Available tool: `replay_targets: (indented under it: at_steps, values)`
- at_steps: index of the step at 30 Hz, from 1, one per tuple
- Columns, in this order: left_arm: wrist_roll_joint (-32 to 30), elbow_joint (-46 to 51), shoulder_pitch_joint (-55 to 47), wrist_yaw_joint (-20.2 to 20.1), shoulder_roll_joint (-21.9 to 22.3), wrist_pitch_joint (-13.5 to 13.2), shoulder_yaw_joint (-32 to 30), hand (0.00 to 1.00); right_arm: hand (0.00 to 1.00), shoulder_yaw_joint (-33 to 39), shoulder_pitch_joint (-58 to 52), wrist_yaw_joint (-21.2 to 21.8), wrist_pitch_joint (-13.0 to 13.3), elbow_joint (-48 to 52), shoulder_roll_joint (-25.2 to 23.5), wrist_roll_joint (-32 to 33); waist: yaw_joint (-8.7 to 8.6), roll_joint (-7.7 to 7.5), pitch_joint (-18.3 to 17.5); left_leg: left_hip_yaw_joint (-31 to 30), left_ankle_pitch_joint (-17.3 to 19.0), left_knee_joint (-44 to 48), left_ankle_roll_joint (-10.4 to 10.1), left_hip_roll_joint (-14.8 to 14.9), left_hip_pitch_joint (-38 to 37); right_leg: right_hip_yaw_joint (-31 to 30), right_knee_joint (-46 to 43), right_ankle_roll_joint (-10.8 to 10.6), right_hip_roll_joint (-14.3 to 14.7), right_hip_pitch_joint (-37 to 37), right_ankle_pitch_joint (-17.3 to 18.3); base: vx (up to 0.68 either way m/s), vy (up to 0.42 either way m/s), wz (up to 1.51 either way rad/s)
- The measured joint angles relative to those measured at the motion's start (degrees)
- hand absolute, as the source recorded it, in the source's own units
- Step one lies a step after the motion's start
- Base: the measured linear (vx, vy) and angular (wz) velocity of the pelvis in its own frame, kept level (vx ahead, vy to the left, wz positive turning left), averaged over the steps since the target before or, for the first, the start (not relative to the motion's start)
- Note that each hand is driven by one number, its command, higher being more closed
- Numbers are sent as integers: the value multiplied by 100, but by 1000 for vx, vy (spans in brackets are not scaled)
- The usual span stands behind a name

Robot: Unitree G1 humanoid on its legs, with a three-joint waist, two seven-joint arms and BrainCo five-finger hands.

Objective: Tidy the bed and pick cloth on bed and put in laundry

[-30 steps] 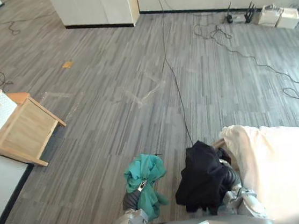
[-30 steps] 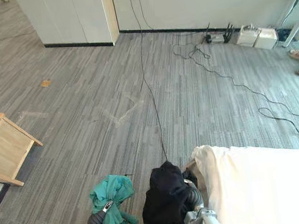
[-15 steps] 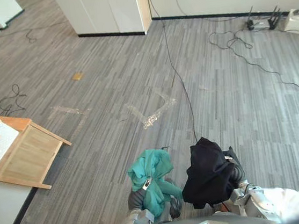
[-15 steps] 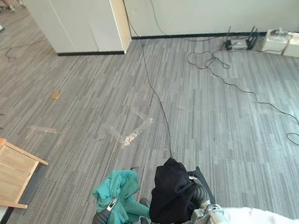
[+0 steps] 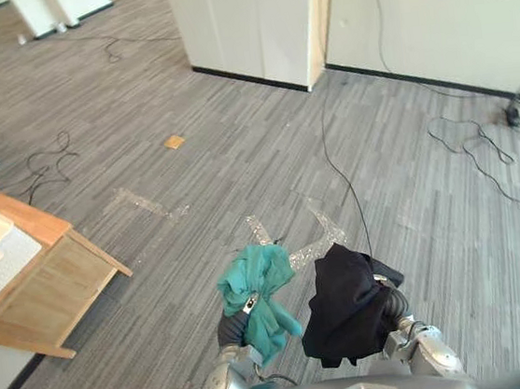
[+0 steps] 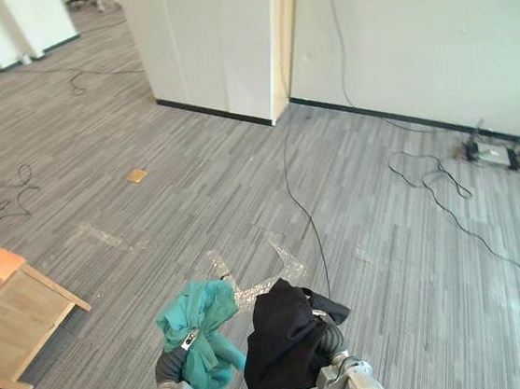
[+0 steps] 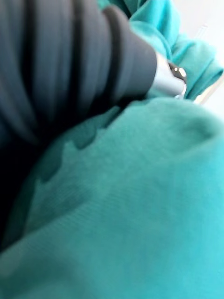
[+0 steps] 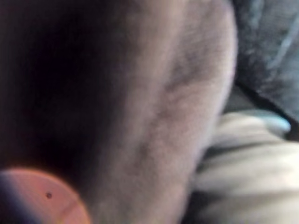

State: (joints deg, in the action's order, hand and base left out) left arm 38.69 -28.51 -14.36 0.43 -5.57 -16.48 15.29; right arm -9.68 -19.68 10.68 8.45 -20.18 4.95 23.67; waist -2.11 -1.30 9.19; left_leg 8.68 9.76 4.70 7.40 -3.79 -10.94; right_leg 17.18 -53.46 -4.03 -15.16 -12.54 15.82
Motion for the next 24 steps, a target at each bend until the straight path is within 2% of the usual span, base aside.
replay_targets:
  at_steps: [1,2,4,5,6,7,8,10,11,12,13,14,15,16,17,18,19,20,21,22,23,24]
  values:
    - [-5,-75,42,-4,-13,56,7,100,100,-3,-89,-61,38,-164,-11,50,-101,22,20,-357,17,9,-34,124,-120,-205,1142,-47,151,-125,-72,404,-220,161]
    - [-7,-124,3,-8,-43,88,50,100,100,0,-179,-137,53,-285,-37,86,-152,27,15,-650,105,-5,-186,261,-235,-373,2483,-165,274,-98,-431,405,-239,175]
    - [-9,-135,-42,-17,-79,89,47,100,100,-4,-223,-153,108,-293,-70,133,-128,-24,18,-795,253,-41,-387,331,-348,-509,3580,-236,317,-95,-919,381,-275,91]
    - [-9,-226,-134,-17,-167,85,39,100,100,-9,-217,-153,176,-308,-160,192,8,-166,77,-928,507,-10,-597,361,-563,-791,4442,-367,296,-104,-1622,445,-356,50]
    - [-8,-288,-196,-15,-178,86,37,100,100,-18,-226,-155,190,-348,-164,199,9,-174,65,-986,614,36,-691,425,-617,-833,4378,-360,341,-66,-1908,518,-435,53]
    - [-8,-408,-261,-22,-150,84,41,100,100,-19,-152,-176,225,-344,-163,201,-4,-32,62,-1080,792,130,-813,623,-623,-847,4100,-269,542,-114,-1999,401,-347,38]
    - [-14,-444,-262,-68,-102,83,78,100,100,37,-66,-219,271,-345,-134,213,-1,175,107,-1089,854,208,-872,773,-631,-847,3831,-52,672,-168,-1856,381,-329,31]
    - [-13,-504,-291,-160,-24,55,56,100,100,20,58,-243,321,-350,-44,266,-3,310,110,-1095,886,399,-913,939,-613,-810,2921,241,741,-504,-1236,394,-325,20]
    - [-14,-529,-331,-185,-23,52,58,100,100,18,143,-240,321,-357,-27,296,-7,304,112,-1095,883,754,-913,991,-572,-713,2575,285,729,-484,-935,408,-344,24]
    - [-13,-534,-342,-185,-17,50,56,100,100,16,141,-237,321,-357,-28,309,-11,308,109,-1094,882,1062,-912,1018,-477,-653,2493,296,730,-431,-822,369,-334,31]
    - [-7,-534,-348,-190,7,37,52,100,100,17,164,-229,321,-377,-12,313,-1,391,60,-1093,835,1964,-958,1136,-126,-514,2519,360,808,-245,-659,218,-197,22]
    - [-6,-534,-348,-192,18,32,50,100,100,18,183,-224,321,-404,2,313,-7,419,46,-1082,758,2376,-1009,1204,47,-487,2586,388,860,-162,-623,271,-202,22]
    - [1,-532,-332,-228,42,22,39,100,100,19,207,-188,319,-477,80,311,-4,554,20,-1073,144,3674,-1213,1475,670,-349,2940,424,1068,225,-598,292,-156,9]
    - [3,-524,-345,-276,64,-20,0,100,100,-3,194,-124,319,-551,118,305,82,588,44,-1026,-689,4591,-1287,1715,1087,-272,3431,429,1288,704,-599,314,-140,8]
    - [3,-520,-375,-293,71,-28,-14,100,100,-4,192,-92,317,-572,111,301,111,628,35,-991,-802,4877,-1290,1782,1229,-245,3604,447,1341,872,-600,333,-112,13]
    - [0,-462,-404,-321,81,-20,-13,100,100,86,202,-10,316,-573,154,297,164,644,68,-869,-424,5543,-1156,1763,1760,-212,3893,545,1400,1226,-595,311,-97,20]
    - [0,-355,-405,-381,91,-14,-20,100,100,153,236,54,314,-573,229,297,203,623,93,-721,-124,5633,-1160,1609,2141,-208,4152,619,1396,1453,-630,293,-90,17]
    - [0,-280,-429,-396,92,-13,-24,100,100,165,248,78,313,-572,255,296,235,620,96,-639,-34,5535,-1175,1540,2229,-198,4258,635,1392,1551,-640,291,-66,-11]
    - [0,-49,-559,-425,92,-15,-43,100,100,227,255,180,313,-555,269,296,350,591,110,-331,180,4848,-1181,1363,2346,-143,4544,704,1356,1811,-700,322,-11,-25]
    - [5,75,-635,-423,95,-19,-68,100,100,234,254,271,304,-534,262,296,430,559,124,-39,231,3915,-1150,1204,2343,-83,4732,736,1325,2016,-738,338,18,-23]
    - [5,80,-631,-423,95,-19,-68,100,100,238,249,292,295,-523,261,294,434,541,128,80,202,3454,-1139,1145,2296,-60,4773,695,1304,2081,-736,349,61,1]
    - [8,80,-599,-411,109,-12,-66,100,100,254,206,334,215,-417,263,274,429,523,144,431,-151,1920,-1084,948,2111,21,4870,548,1274,2251,-697,443,112,28]
